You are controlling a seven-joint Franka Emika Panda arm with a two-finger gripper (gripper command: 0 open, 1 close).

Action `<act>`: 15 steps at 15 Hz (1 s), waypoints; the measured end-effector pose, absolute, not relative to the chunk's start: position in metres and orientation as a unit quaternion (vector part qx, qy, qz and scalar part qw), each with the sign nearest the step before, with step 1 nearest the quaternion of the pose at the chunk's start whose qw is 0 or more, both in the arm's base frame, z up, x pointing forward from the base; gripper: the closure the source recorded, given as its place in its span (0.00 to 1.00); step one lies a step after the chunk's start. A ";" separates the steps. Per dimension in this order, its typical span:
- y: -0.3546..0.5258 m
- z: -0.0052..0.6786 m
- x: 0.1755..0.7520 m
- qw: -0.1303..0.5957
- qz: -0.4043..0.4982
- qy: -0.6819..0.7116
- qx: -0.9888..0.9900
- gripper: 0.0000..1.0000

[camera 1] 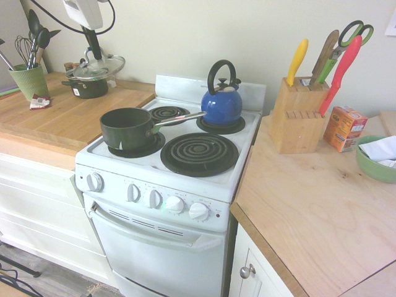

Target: Cover the lid of the pot

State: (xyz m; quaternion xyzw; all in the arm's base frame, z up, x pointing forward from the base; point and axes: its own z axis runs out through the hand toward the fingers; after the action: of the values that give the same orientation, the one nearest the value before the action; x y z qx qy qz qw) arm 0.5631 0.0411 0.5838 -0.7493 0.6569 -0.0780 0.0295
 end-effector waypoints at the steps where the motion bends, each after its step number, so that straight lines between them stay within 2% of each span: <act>1: 0.026 0.577 0.559 0.023 -0.073 0.667 -0.741 1.00; 8: -0.012 0.519 0.533 -0.020 -0.034 0.690 -0.723 1.00; 15: -0.016 0.488 0.548 -0.013 -0.038 0.691 -0.722 1.00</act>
State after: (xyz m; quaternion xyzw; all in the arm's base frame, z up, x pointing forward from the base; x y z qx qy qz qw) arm 0.5481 -0.0158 0.4885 -0.7217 0.6910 -0.0379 -0.0126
